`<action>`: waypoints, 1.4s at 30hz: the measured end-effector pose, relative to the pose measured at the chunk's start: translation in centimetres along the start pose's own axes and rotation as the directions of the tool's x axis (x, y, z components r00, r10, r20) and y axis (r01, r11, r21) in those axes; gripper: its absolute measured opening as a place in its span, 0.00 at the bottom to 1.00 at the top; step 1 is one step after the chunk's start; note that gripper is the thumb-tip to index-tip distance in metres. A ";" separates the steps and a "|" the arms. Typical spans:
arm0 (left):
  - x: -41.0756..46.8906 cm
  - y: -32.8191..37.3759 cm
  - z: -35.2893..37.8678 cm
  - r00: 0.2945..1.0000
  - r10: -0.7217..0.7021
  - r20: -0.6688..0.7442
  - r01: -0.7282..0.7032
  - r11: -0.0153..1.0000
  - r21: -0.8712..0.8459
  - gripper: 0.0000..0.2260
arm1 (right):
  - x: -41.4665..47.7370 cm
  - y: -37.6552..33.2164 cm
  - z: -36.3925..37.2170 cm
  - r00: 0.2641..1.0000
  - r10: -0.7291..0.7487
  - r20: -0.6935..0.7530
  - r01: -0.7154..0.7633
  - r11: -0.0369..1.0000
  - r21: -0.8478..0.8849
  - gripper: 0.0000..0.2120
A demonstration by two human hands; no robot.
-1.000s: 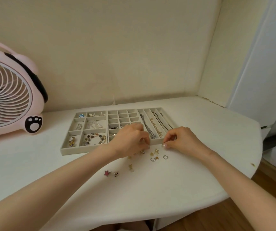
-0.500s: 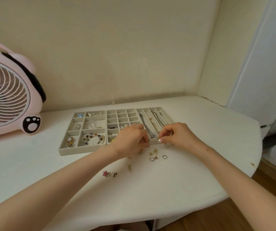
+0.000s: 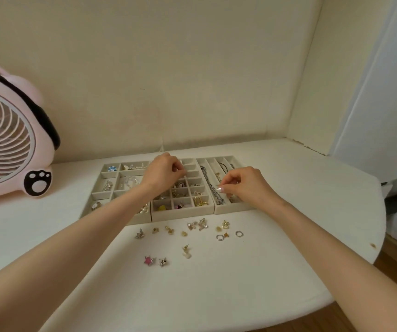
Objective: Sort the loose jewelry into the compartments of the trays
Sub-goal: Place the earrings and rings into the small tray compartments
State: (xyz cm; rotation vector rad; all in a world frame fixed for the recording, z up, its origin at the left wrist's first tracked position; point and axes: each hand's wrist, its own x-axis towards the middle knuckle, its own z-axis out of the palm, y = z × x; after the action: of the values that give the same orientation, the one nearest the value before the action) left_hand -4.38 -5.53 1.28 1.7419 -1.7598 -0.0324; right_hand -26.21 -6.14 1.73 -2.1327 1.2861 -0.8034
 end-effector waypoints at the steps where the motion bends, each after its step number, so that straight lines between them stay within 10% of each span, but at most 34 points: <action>1: 0.7 0.0 0.2 1.000 -0.004 0.008 0.003 1.000 0.017 0.07 | 0.6 -0.1 0.1 1.000 0.000 -0.005 0.000 1.000 0.001 0.04; 8: 3.0 -0.5 2.0 0.986 0.025 0.164 -0.044 0.993 0.111 0.07 | 4.0 -0.7 1.8 0.999 0.008 -0.031 -0.008 1.000 -0.020 0.03; 24: -4.3 -2.6 -3.1 0.992 0.116 0.047 -0.116 0.993 0.006 0.03 | 5.7 -1.7 3.4 0.999 -0.016 -0.040 0.010 0.991 -0.133 0.03; 42: -9.9 -0.4 -4.0 0.953 0.261 0.152 -0.265 0.964 0.005 0.03 | -4.0 -2.3 2.3 0.962 -0.109 0.250 0.157 0.971 -0.180 0.04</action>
State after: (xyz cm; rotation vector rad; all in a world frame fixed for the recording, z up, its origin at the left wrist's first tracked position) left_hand -3.17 5.01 0.12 1.5423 -2.0987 -0.0278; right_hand -24.75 -1.27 0.83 -2.4107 1.1457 -0.4667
